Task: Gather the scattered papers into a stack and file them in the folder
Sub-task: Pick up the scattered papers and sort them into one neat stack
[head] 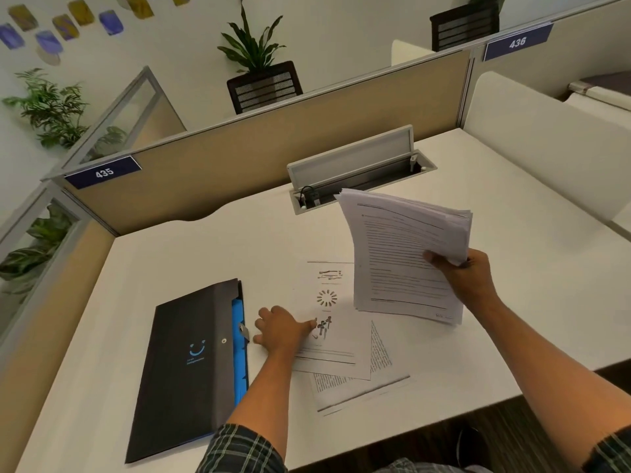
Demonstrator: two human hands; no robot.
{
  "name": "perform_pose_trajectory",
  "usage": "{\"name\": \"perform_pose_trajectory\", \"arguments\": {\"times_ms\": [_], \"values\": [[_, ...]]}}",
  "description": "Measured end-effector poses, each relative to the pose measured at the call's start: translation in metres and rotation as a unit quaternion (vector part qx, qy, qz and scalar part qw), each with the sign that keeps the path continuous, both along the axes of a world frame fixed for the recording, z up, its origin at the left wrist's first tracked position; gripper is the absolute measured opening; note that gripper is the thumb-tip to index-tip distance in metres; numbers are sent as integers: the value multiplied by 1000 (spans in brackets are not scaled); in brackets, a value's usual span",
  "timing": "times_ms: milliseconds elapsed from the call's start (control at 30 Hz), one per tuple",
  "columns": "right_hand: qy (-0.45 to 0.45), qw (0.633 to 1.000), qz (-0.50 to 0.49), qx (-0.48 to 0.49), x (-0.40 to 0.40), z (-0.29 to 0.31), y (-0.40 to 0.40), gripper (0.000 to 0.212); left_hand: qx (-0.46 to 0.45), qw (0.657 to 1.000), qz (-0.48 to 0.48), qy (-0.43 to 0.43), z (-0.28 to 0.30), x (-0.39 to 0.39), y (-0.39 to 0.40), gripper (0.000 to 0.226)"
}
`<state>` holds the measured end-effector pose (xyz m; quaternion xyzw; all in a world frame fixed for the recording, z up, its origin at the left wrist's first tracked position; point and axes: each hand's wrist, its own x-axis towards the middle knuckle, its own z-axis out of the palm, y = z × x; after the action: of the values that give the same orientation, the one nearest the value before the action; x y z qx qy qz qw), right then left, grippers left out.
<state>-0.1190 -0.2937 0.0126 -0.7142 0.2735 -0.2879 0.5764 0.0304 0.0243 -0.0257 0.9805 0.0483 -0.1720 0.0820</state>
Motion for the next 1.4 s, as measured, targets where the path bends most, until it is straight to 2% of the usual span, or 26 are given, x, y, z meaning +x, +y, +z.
{"name": "perform_pose_trajectory", "arguments": {"times_ms": [100,233,367,433,533,667,767,833,867,967,1000,1033,1067,1300,1400], "values": [[11,1000,2,-8,-3,-2,-1,15,-14,1000,7,-4,1,2,-2,96],[29,999,-5,-14,-4,-4,-1,20,-69,996,37,31,4,8,-5,91],[27,1000,-1,-13,-6,0,0,12,-100,994,11,30,3,11,2,77],[23,1000,2,-19,-6,3,-1,13,-163,987,0,4,0,13,7,58],[16,1000,2,-26,-5,6,-5,15,-282,958,28,-41,-1,12,15,18],[3,1000,-8,-25,-4,11,-16,23,-331,939,51,-80,6,15,25,13],[-8,999,-40,-1,-2,15,-23,30,-380,915,105,-89,11,22,32,19],[-22,997,-70,19,-2,18,-27,29,-426,890,146,-72,15,28,36,17],[-30,996,-80,28,-2,20,-27,26,-468,865,173,-55,18,31,37,12],[-54,994,-84,48,-3,26,-28,18,-617,752,232,4,32,35,32,12],[-56,994,-78,52,-3,29,-27,16,-650,724,229,17,37,35,29,11],[-56,994,-70,55,-2,30,-26,15,-668,711,217,27,41,35,25,11],[-54,995,-59,58,-1,32,-24,13,-676,709,201,33,45,35,20,11],[-63,994,24,82,19,46,11,22,-654,754,49,30,78,27,-34,21],[-61,992,43,106,27,46,25,14,-626,780,-8,19,87,17,-57,26]]}}
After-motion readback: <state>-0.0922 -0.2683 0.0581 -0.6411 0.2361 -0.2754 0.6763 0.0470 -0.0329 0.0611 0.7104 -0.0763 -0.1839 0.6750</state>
